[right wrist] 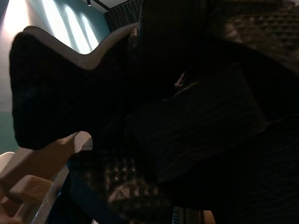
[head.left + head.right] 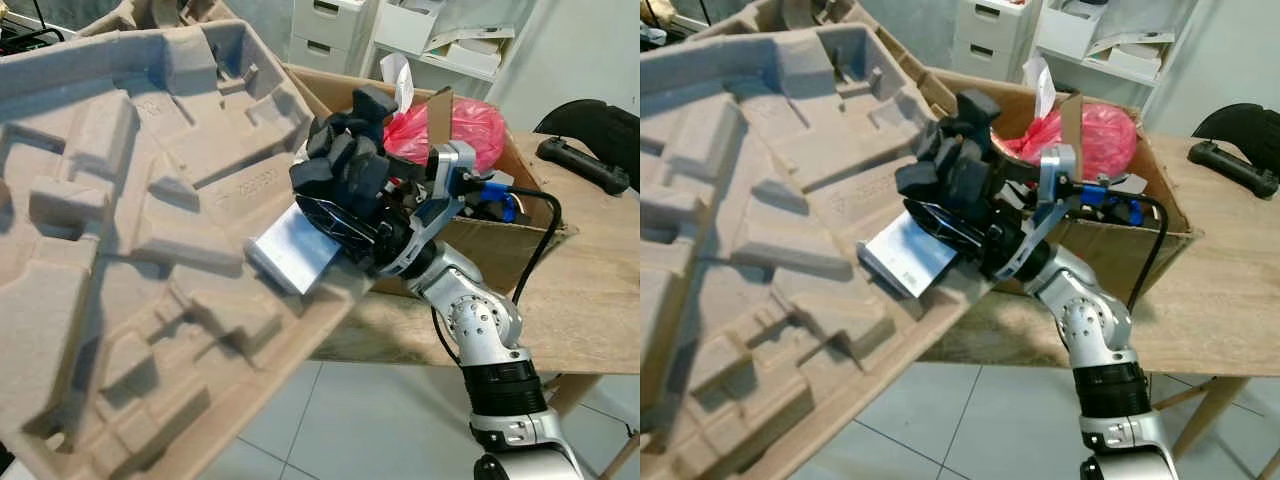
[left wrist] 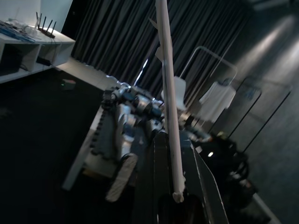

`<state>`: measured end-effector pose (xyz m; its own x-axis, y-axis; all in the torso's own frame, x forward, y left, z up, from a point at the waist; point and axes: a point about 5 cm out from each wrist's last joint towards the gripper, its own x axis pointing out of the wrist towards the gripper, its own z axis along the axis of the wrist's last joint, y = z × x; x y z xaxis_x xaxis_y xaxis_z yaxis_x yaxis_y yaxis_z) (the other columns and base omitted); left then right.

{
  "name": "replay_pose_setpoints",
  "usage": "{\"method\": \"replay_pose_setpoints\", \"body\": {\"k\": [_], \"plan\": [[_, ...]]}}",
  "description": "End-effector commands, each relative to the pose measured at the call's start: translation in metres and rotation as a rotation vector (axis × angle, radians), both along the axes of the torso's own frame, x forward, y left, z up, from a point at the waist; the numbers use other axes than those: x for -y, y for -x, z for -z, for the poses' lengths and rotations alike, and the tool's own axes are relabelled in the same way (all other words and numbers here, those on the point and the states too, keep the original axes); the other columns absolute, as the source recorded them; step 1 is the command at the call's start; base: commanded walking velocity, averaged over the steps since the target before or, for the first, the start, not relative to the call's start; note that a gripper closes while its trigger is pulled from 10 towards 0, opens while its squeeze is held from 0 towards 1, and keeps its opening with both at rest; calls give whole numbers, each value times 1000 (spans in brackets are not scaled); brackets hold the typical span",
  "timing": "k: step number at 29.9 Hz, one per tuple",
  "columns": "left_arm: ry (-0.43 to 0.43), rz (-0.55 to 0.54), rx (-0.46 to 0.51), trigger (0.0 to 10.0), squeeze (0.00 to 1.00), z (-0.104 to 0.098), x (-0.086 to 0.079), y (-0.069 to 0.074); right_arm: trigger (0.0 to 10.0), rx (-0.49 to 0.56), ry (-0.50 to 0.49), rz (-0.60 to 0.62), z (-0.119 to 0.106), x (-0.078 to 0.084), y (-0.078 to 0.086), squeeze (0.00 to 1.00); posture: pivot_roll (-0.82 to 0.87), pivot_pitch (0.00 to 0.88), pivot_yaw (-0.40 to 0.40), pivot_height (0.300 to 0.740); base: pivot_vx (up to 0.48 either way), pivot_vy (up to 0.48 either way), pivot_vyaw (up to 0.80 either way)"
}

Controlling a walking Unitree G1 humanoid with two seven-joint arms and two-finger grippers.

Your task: Picking trash to rubbish bin

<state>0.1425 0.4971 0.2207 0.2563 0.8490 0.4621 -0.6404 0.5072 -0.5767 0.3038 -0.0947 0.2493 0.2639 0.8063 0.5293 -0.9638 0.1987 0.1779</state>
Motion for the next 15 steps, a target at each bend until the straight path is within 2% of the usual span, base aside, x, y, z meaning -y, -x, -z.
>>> {"method": "replay_pose_setpoints", "body": {"k": [1, 3, 4, 6, 7, 8, 11, 14, 15], "plan": [[-67, -4, 55, 10000, 0, -26, -5, 7, 10000, 29, -21, 21, -9, 6, 1, 0, 213, 113, -98, 740, 0, 0, 0], [-75, 7, 83, 10000, 0, -31, -5, 7, 10000, 29, -22, 21, -9, 6, 1, 0, 213, 113, -98, 740, 0, 0, 0], [-100, 39, 128, 10000, 0, -41, -3, 5, 10000, 30, -23, 19, -9, 6, 2, 0, 212, 114, -97, 740, 0, 0, 0], [-119, 62, 159, 10000, 0, -49, -1, 4, 10000, 30, -23, 17, -9, 6, 2, 0, 212, 114, -97, 740, 0, 0, 0], [-183, 127, 221, 10000, 0, -67, 5, 0, 10000, 32, -25, 15, -10, 5, 3, 0, 212, 114, -97, 740, 0, 0, 0], [-196, 140, 230, 10000, 0, -70, 7, 0, 10000, 32, -26, 15, -10, 5, 3, 0, 212, 114, -97, 740, 0, 0, 0], [-279, 269, 341, 10000, 0, -94, 20, -6, 10000, 32, -27, 13, -10, 5, 3, 0, 212, 115, -97, 740, 0, 0, 0], [-329, 330, 374, 10000, 0, -104, 29, -8, 10000, 32, -26, 12, -11, 5, 3, 0, 212, 115, -98, 740, 0, 0, 0], [-372, 428, 447, 10000, 0, -116, 42, -11, 10000, 32, -26, 11, -11, 5, 4, 0, 211, 115, -97, 740, 0, 0, 0]]}}
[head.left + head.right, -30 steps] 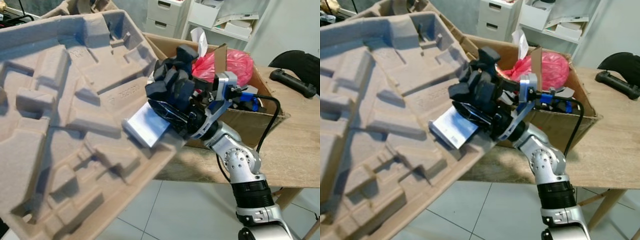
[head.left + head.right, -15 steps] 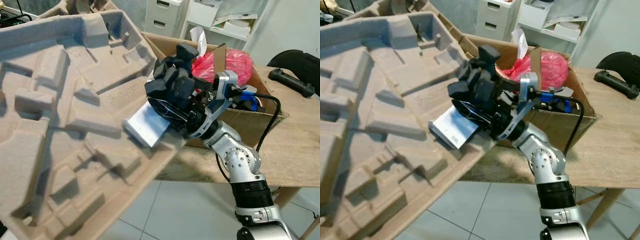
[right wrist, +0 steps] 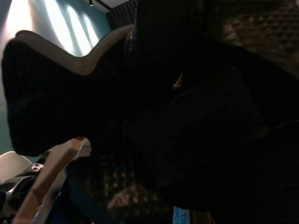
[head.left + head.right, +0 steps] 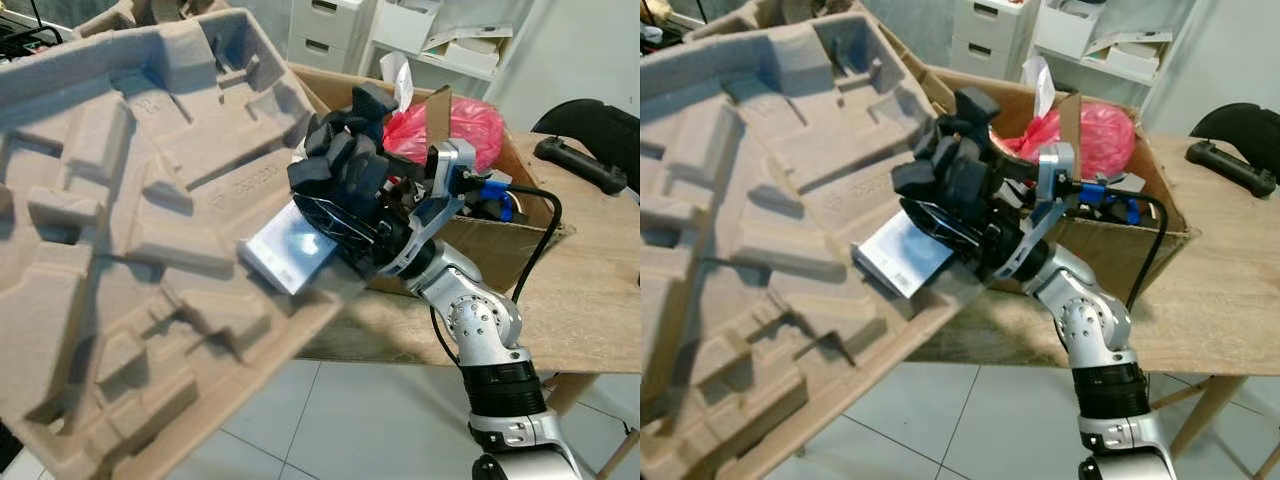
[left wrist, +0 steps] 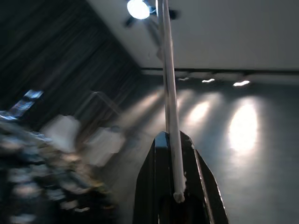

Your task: Picking trash to rubbish bin

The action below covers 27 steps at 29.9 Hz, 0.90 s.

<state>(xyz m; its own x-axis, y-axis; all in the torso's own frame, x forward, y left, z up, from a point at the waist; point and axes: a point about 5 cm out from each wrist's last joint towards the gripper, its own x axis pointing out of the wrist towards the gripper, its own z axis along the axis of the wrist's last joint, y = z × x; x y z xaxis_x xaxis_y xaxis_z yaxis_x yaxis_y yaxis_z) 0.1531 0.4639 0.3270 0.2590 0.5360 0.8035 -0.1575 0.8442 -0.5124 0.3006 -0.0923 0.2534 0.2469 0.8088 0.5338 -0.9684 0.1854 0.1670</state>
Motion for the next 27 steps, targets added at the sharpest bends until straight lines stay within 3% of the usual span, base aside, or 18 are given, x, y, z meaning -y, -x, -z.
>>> {"method": "replay_pose_setpoints", "body": {"k": [1, 11, 13, 15, 17, 18, 22, 27], "plan": [[-76, 103, 73, 10000, 0, -14, 14, -1, 10000, 21, -25, 24, -7, 7, 0, 0, 211, 115, -97, 740, 0, 0, 0], [-209, 339, 86, 10000, 0, -18, 40, -8, 10000, 25, -13, 21, -7, 7, 1, 0, 216, 117, -96, 740, 0, 0, 0], [-280, 482, 81, 10000, 0, -17, 57, -12, 10000, 25, -5, 21, -6, 6, 1, 0, 216, 117, -96, 740, 0, 0, 0], [-291, 510, 80, 10000, 0, -16, 61, -13, 10000, 25, -3, 21, -6, 6, 1, 0, 216, 117, -96, 740, 0, 0, 0], [-361, 614, 71, 10000, 0, -15, 79, -16, 10000, 24, 10, 24, -4, 6, 1, 0, 217, 120, -100, 740, 0, 0, 0], [-361, 614, 71, 10000, 0, -15, 79, -16, 10000, 24, 10, 24, -4, 6, 1, 0, 217, 120, -100, 740, 0, 0, 0], [-427, 747, 58, 10000, 0, -11, 103, -25, 10000, 17, 96, 44, 5, 0, -3, 0, 218, 120, -102, 740, 0, 0, 0], [-437, 786, 53, 10000, 0, -11, 112, -29, 10000, -8, 202, 67, 19, -8, -6, 0, 219, 120, -101, 740, 0, 0, 0]]}}
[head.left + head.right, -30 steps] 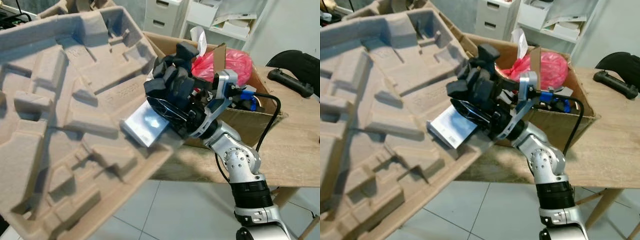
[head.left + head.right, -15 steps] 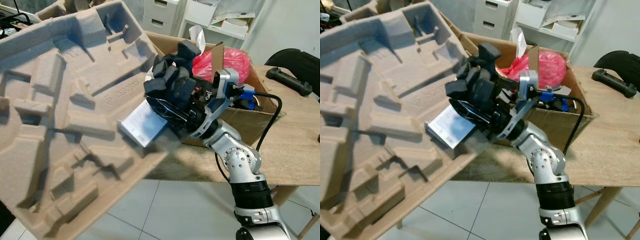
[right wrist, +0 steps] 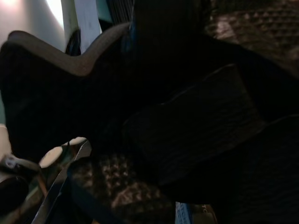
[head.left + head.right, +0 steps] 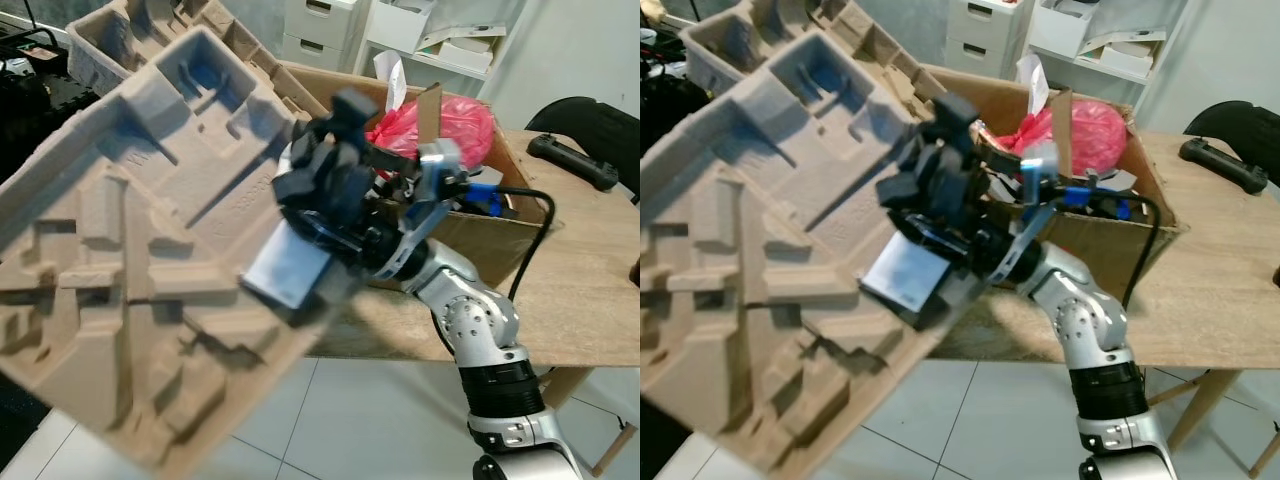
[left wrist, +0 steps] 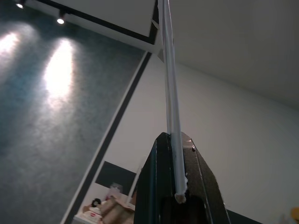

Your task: Picking trash to rubbish bin

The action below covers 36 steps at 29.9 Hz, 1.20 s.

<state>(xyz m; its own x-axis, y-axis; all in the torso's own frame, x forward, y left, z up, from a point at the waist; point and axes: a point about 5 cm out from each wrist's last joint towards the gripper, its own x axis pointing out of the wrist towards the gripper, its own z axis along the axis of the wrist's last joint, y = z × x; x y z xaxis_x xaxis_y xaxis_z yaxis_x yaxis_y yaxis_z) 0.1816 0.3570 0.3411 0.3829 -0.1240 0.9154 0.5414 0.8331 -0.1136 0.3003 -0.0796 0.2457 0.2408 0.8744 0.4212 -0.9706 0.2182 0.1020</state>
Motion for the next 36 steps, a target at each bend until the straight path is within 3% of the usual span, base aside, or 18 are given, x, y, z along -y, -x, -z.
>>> {"method": "replay_pose_setpoints", "body": {"k": [1, 13, 18, 27, 31, 36], "plan": [[-7, 30, 1, 10000, 0, 3, 7, -1, 10000, -55, 90, 72, 16, 4, -8, 0, 219, 120, -101, 740, 0, 0, 0], [-40, 65, 1, 10000, 0, -3, 21, 1, 10000, -143, 388, 189, 58, 0, -20, 0, 222, 130, -99, 740, 0, 0, 0], [-42, 67, -3, 10000, 0, -3, 23, 1, 10000, -155, 413, 206, 62, 0, -22, 0, 223, 132, -99, 740, 0, 0, 0], [-57, 73, -2, 10000, 0, -7, 29, 1, 10000, -274, 514, 285, 85, 4, -30, 0, 223, 138, -98, 740, 0, 0, 0], [-76, 102, -12, 10000, 0, -8, 39, -4, 10000, -326, 568, 265, 100, 1, -27, 0, 223, 139, -99, 740, 0, 0, 0], [-102, 146, -33, 10000, 0, -7, 51, -11, 10000, -335, 565, 250, 103, -2, -25, 0, 226, 140, -99, 740, 0, 0, 0]]}}
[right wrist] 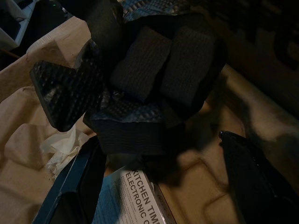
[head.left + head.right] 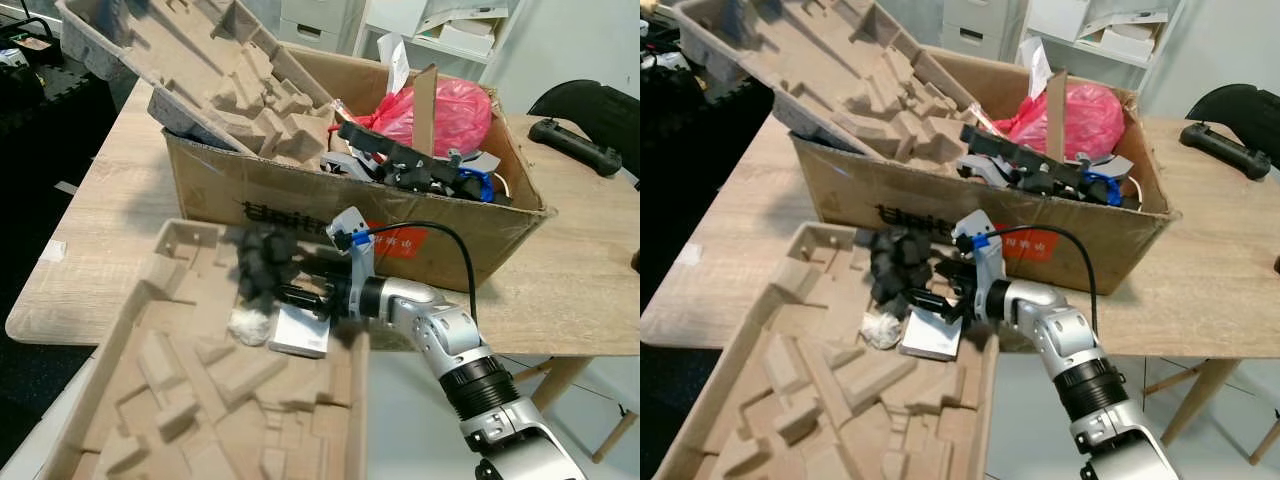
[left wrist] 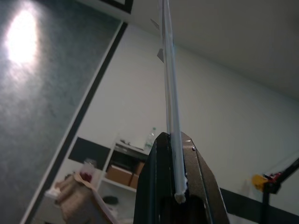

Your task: Picking trash to rubbish bin

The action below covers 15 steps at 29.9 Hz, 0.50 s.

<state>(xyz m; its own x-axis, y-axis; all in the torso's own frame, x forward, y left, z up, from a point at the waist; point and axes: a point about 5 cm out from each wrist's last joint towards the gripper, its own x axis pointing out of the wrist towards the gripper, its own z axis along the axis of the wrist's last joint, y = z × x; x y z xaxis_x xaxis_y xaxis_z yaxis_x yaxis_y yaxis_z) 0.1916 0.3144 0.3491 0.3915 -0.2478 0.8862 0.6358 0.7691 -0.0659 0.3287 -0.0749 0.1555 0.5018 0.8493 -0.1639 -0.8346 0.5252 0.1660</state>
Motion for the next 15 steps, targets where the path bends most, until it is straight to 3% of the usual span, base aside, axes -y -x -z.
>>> {"method": "replay_pose_setpoints", "body": {"k": [1, 5, 10, 12, 14, 15], "plan": [[-34, 39, -11, 10000, 0, 1, 14, -4, 10000, -50, 27, 9, 13, 1, 3, 0, 226, 140, -99, 740, 0, 0, 0], [-86, 88, -36, 10000, 0, 2, 28, -12, 10000, -33, 10, 9, 11, -2, 2, 0, 227, 138, -97, 740, 0, 0, 0], [-272, 271, -15, 10000, 0, -8, 75, -24, 10000, 41, -137, -40, -9, -7, 5, 0, 216, 133, -92, 740, 0, 0, 0], [-272, 271, -15, 10000, 0, -8, 75, -24, 10000, 41, -137, -40, -9, -7, 5, 0, 216, 133, -92, 740, 0, 0, 0], [-398, 346, -16, 10000, 0, -11, 101, -32, 10000, 34, -120, -34, -6, -7, 6, 0, 206, 129, -83, 740, 0, 0, 0], [-398, 346, -16, 10000, 0, -11, 101, -32, 10000, 34, -120, -34, -6, -7, 6, 0, 206, 129, -83, 740, 0, 0, 0]]}}
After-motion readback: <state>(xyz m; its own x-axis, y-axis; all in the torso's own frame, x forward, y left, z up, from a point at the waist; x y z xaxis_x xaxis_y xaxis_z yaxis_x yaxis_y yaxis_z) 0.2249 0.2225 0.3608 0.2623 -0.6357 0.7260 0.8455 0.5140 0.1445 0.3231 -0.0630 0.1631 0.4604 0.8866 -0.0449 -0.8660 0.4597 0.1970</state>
